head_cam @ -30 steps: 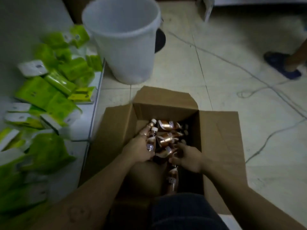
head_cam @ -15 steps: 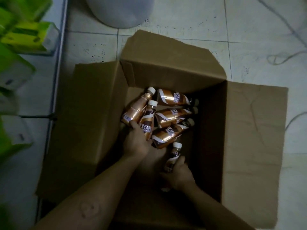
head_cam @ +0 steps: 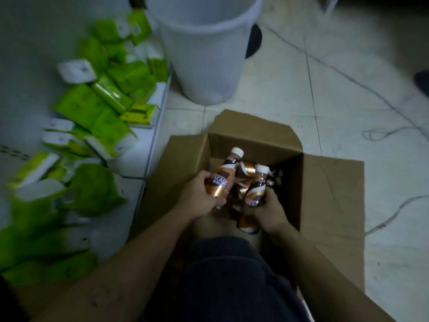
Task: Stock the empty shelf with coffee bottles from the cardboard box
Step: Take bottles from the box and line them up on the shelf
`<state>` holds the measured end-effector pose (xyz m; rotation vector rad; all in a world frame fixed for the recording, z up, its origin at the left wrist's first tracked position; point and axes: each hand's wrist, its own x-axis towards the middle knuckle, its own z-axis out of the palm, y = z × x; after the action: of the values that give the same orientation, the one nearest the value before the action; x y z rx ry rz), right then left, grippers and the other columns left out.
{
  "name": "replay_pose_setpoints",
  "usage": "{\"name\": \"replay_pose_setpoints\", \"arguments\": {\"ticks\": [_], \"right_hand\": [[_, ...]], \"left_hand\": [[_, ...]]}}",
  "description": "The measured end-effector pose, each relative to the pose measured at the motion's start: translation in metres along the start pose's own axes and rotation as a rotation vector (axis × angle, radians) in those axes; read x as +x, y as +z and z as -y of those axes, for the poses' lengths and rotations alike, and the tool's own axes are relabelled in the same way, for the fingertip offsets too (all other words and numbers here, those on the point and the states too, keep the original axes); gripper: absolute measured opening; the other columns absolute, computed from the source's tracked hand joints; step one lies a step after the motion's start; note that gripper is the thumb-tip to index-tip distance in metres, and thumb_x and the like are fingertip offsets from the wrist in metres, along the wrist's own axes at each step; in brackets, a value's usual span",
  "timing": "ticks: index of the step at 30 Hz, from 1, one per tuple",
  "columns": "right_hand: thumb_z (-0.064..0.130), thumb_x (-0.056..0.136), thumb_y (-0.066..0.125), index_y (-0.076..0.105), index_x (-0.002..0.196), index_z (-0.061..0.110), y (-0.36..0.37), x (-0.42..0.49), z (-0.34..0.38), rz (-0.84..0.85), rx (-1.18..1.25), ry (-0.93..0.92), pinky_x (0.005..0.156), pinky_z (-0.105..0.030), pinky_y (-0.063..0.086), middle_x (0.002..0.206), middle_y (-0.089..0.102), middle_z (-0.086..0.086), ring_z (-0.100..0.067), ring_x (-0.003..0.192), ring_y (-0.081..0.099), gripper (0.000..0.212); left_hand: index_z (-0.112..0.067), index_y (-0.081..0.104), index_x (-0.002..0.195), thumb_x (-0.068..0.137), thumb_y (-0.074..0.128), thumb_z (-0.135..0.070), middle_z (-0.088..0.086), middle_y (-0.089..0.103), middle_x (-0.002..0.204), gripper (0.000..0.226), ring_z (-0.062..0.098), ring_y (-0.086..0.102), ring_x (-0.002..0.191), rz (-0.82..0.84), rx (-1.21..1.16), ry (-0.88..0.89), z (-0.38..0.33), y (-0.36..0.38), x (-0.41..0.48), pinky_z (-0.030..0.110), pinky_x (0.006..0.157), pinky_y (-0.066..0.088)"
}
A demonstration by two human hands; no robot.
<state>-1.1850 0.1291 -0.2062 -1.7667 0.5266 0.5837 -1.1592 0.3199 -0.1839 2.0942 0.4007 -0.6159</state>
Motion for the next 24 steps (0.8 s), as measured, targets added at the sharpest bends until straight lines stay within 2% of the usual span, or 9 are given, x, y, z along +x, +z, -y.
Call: {"name": "replay_pose_setpoints", "arguments": {"ticks": [3, 5, 9, 11, 14, 16, 18, 21, 24], "right_hand": [[0.010, 0.066, 0.085, 0.045, 0.129, 0.021, 0.002, -0.027, 0.074, 0.045, 0.052, -0.232, 0.084, -0.037, 0.053, 0.112, 0.066, -0.002, -0.019, 0.099, 0.065, 0.075], [0.014, 0.064, 0.086, 0.048, 0.127, 0.022, 0.011, -0.054, 0.125, 0.095, 0.058, -0.385, 0.084, -0.036, 0.054, 0.110, 0.067, 0.001, -0.017, 0.097, 0.065, 0.074], [0.005, 0.062, 0.086, 0.052, 0.119, 0.022, 0.037, -0.116, 0.213, 0.192, 0.156, -0.649, 0.085, -0.041, 0.055, 0.108, 0.070, -0.003, -0.020, 0.097, 0.068, 0.068], [0.000, 0.061, 0.085, 0.054, 0.113, 0.022, 0.051, -0.150, 0.245, 0.236, 0.165, -0.767, 0.080, -0.036, 0.056, 0.101, 0.072, -0.001, -0.016, 0.091, 0.069, 0.064], [-0.007, 0.059, 0.084, 0.056, 0.110, 0.020, 0.072, -0.203, 0.284, 0.305, 0.165, -0.926, 0.067, -0.022, 0.054, 0.086, 0.073, 0.009, -0.001, 0.076, 0.068, 0.064], [-0.008, 0.056, 0.085, 0.058, 0.107, 0.024, 0.087, -0.240, 0.308, 0.333, 0.149, -1.025, 0.060, -0.014, 0.051, 0.082, 0.073, 0.017, 0.002, 0.073, 0.068, 0.066], [-0.008, 0.054, 0.085, 0.059, 0.113, 0.022, 0.104, -0.278, 0.331, 0.366, 0.136, -1.118, 0.064, -0.017, 0.052, 0.085, 0.074, 0.013, -0.002, 0.076, 0.069, 0.071], [-0.001, 0.054, 0.088, 0.055, 0.124, 0.027, 0.136, -0.332, 0.359, 0.419, 0.097, -1.228, 0.064, -0.018, 0.053, 0.089, 0.072, 0.016, -0.002, 0.079, 0.069, 0.082], [0.014, 0.052, 0.090, 0.052, 0.124, 0.042, 0.176, -0.381, 0.376, 0.488, 0.028, -1.318, 0.066, -0.020, 0.057, 0.093, 0.066, 0.029, 0.001, 0.081, 0.069, 0.086]], "left_hand": [[-0.027, 0.051, 0.110, 0.057, 0.086, -0.016, -0.006, 0.064, 0.103, 0.064, 0.006, 0.061, 0.079, -0.125, 0.032, 0.193, -0.045, -0.058, -0.039, 0.016, 0.067, 0.045], [-0.025, 0.051, 0.117, 0.057, 0.086, -0.023, -0.009, 0.061, 0.095, 0.070, 0.007, 0.060, 0.077, -0.245, 0.110, 0.298, -0.075, -0.100, -0.072, 0.018, 0.065, 0.042], [-0.030, 0.049, 0.113, 0.052, 0.088, -0.034, -0.025, 0.053, 0.078, 0.071, -0.016, 0.054, 0.059, -0.484, 0.115, 0.417, -0.116, -0.179, -0.149, 0.009, 0.050, 0.040], [-0.030, 0.048, 0.110, 0.051, 0.088, -0.031, -0.018, 0.057, 0.079, 0.071, -0.011, 0.059, 0.061, -0.570, 0.101, 0.449, -0.125, -0.213, -0.190, 0.014, 0.053, 0.046], [-0.029, 0.046, 0.106, 0.049, 0.087, -0.024, -0.010, 0.061, 0.082, 0.070, 0.009, 0.065, 0.069, -0.664, 0.151, 0.481, -0.133, -0.260, -0.253, 0.035, 0.062, 0.055], [-0.030, 0.042, 0.103, 0.048, 0.086, -0.027, -0.012, 0.062, 0.078, 0.070, 0.005, 0.064, 0.067, -0.721, 0.212, 0.493, -0.137, -0.291, -0.297, 0.031, 0.058, 0.055], [-0.029, 0.038, 0.101, 0.047, 0.085, -0.031, -0.012, 0.063, 0.078, 0.072, 0.002, 0.062, 0.065, -0.778, 0.248, 0.496, -0.137, -0.318, -0.343, 0.024, 0.053, 0.053], [-0.029, 0.033, 0.106, 0.046, 0.084, -0.031, -0.009, 0.062, 0.088, 0.079, 0.005, 0.063, 0.072, -0.893, 0.271, 0.506, -0.128, -0.350, -0.409, 0.031, 0.060, 0.056], [-0.044, 0.023, 0.125, 0.043, 0.086, -0.031, -0.010, 0.059, 0.103, 0.104, 0.008, 0.063, 0.084, -1.004, 0.277, 0.554, -0.103, -0.375, -0.470, 0.030, 0.068, 0.056]]}}
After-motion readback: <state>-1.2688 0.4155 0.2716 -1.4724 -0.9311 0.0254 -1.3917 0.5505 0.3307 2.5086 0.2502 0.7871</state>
